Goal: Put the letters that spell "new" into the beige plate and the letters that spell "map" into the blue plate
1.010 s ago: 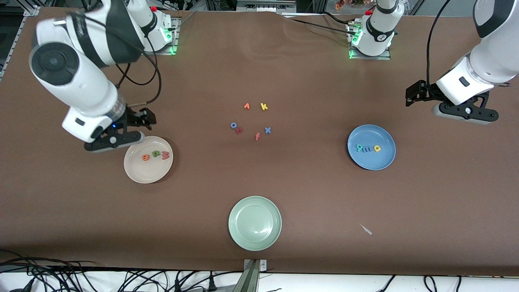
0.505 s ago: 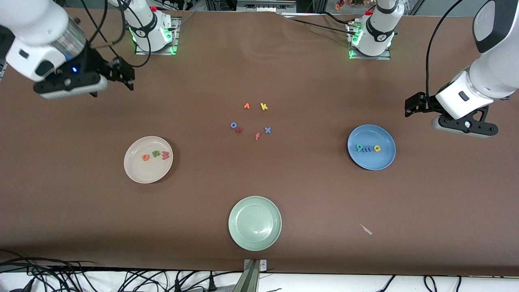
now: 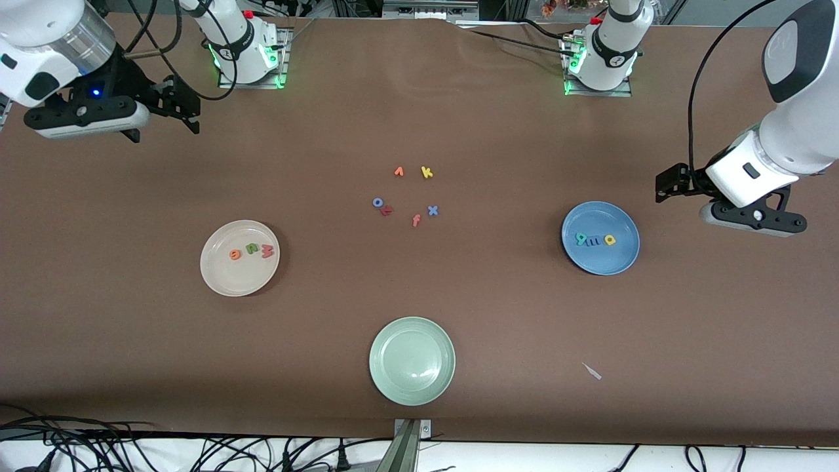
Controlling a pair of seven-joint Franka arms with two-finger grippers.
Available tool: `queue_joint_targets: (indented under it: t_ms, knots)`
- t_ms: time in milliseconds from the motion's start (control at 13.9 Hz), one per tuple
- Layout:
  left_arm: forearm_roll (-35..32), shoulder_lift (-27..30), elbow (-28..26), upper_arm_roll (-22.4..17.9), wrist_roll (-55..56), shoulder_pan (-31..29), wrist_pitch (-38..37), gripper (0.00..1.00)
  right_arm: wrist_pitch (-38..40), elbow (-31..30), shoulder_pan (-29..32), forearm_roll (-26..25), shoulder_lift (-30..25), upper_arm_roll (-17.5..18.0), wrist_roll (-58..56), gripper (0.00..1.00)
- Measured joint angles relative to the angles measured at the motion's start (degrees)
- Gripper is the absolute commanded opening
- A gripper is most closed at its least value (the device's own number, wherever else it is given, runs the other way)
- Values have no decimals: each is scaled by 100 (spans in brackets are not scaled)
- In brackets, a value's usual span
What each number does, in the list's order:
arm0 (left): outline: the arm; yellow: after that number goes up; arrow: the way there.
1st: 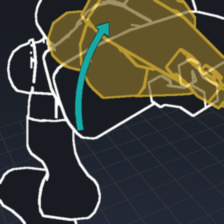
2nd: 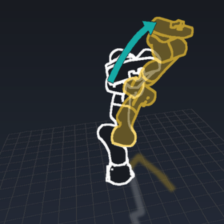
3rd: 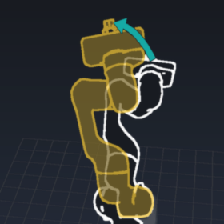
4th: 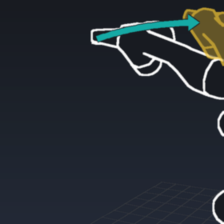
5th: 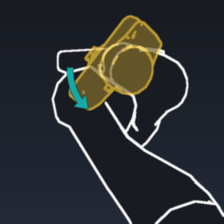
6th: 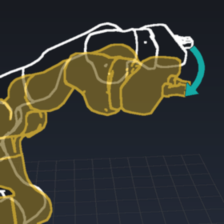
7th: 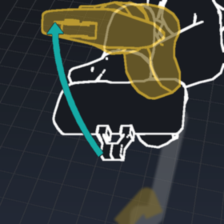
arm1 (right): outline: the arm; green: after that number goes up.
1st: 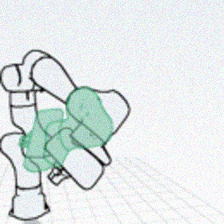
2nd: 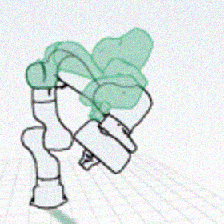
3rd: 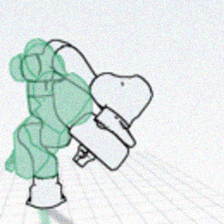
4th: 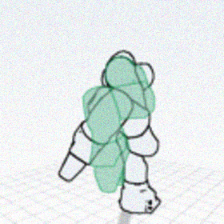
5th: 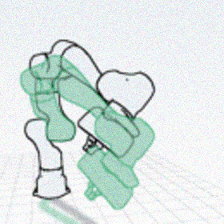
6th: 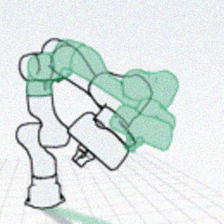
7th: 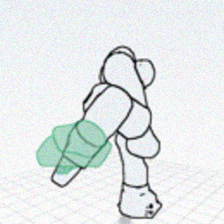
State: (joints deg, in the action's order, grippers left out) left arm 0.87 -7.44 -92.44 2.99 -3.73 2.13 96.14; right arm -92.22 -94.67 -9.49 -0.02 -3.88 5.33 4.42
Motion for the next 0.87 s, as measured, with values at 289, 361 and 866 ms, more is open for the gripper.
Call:
queue_joint_targets:
  t_ms: [289,361,866]
  knots:
    - [0,0,9,-1,0,-23,1,100,-18,38,49,-1,36,-93,10,100]
    - [0,0,10,-1,0,-26,1,100,-2,40,60,-1,29,-265,-7,100]
    - [0,0,12,1,0,-27,2,100,73,40,114,3,42,-439,-50,100]
